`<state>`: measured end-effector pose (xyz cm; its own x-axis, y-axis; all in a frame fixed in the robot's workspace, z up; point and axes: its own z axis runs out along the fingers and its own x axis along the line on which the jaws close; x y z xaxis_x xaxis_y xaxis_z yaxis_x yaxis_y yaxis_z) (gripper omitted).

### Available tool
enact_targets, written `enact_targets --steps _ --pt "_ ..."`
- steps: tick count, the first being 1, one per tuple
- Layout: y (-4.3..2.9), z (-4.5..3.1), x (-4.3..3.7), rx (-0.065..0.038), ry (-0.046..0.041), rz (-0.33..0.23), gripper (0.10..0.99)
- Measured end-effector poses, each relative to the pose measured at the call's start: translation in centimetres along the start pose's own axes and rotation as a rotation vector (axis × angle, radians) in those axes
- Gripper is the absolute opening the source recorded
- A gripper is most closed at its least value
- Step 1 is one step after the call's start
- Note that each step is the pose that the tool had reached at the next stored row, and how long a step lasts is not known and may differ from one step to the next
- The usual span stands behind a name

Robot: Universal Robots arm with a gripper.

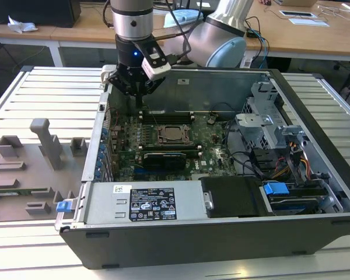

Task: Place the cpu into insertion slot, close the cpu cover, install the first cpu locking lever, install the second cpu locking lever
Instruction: 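Install the first cpu locking lever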

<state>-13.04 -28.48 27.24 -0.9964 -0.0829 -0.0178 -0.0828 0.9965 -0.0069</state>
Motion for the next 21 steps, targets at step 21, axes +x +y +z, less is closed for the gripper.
enact_targets --steps 21 --pt "0.15 1.40 -4.40 -0.001 0.0075 0.000 0.106"
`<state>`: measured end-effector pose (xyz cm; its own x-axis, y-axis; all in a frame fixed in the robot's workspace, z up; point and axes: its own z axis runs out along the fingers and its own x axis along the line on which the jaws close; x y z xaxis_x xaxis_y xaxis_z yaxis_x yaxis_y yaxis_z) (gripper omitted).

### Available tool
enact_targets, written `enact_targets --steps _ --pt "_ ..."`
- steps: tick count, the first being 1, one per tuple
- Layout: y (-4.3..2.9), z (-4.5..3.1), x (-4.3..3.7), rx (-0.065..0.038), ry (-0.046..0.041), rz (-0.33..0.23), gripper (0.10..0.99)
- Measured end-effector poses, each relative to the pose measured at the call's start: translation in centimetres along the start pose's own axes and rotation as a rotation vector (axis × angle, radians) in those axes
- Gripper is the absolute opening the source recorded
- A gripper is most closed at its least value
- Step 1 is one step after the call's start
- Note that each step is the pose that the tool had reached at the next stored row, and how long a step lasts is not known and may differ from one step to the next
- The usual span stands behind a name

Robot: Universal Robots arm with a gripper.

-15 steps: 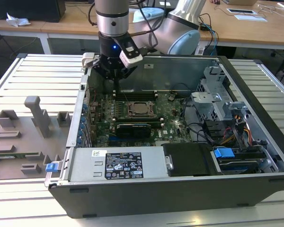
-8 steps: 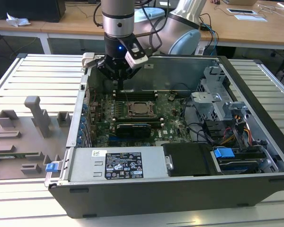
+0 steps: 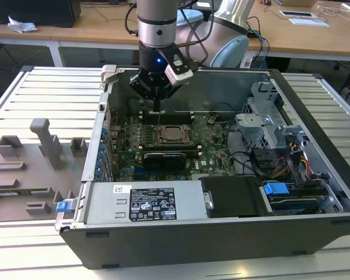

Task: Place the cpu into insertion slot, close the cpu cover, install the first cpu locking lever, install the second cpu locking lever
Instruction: 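Install the first cpu locking lever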

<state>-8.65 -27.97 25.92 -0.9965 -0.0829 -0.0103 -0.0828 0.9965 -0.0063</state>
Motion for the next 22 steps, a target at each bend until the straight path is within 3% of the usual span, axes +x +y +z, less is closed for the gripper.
enact_targets --steps 5,11,17,22 --pt "-0.08 0.25 -0.56 -0.006 0.0020 0.004 0.106" --pt "-0.79 0.50 -0.51 -0.046 -0.0014 0.012 0.106" --pt "-1.10 1.86 -0.51 -0.047 -0.0029 0.099 0.106" --pt "-1.11 2.72 -0.74 -0.056 -0.0026 0.103 0.106"
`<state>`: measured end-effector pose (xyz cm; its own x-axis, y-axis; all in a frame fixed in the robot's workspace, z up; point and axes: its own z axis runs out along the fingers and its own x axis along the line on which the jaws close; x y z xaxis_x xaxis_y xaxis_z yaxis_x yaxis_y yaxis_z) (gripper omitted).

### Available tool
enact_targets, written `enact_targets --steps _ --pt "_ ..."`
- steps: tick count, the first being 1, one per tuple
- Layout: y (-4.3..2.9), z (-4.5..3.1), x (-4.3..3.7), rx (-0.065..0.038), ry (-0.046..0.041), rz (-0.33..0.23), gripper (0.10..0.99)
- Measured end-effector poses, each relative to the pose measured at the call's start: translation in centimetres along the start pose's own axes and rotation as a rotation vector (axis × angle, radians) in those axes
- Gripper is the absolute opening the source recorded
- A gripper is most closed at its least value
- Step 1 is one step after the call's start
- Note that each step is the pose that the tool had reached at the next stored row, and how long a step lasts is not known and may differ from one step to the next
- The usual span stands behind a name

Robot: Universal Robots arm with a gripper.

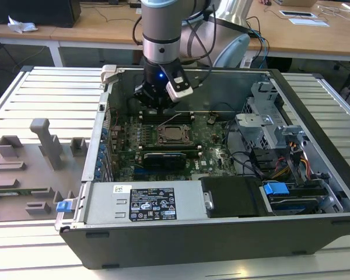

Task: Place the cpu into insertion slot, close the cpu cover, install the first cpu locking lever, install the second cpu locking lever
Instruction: 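Install the first cpu locking lever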

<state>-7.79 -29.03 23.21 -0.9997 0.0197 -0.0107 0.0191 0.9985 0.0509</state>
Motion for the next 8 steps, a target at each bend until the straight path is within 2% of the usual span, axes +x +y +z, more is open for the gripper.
enact_targets --steps 5,8 --pt "0.04 0.63 -0.81 -0.006 0.0031 0.000 0.106" --pt "0.51 1.13 -1.29 -0.007 0.0043 0.000 0.106"
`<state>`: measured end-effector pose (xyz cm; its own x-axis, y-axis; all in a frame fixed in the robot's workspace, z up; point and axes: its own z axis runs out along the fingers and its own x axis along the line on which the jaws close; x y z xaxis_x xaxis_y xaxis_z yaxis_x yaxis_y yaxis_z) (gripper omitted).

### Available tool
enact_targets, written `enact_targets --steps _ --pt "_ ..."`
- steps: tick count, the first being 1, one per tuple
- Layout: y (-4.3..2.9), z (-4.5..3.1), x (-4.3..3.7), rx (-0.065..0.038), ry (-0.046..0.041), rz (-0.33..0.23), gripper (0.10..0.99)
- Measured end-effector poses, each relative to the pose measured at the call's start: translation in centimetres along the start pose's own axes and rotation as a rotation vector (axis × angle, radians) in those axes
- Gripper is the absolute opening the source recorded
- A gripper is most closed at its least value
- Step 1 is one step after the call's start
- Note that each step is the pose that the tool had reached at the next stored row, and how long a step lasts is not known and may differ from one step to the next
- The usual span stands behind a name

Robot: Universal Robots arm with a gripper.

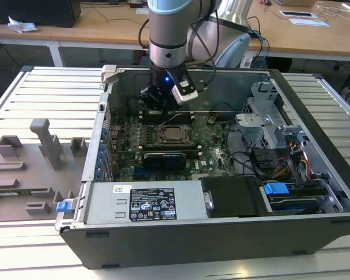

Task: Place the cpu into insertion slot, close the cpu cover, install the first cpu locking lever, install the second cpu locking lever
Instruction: 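Install the first cpu locking lever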

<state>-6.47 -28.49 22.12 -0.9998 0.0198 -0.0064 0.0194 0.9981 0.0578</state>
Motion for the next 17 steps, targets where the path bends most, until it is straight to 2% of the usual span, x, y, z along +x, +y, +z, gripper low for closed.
enact_targets --steps 4,13,17 --pt "0.28 0.27 -0.52 0.000 0.0013 0.000 0.106" --pt "0.36 1.04 -2.78 0.000 0.0101 0.000 0.106" --pt "0.35 1.39 -3.42 0.000 0.0128 0.001 0.106"
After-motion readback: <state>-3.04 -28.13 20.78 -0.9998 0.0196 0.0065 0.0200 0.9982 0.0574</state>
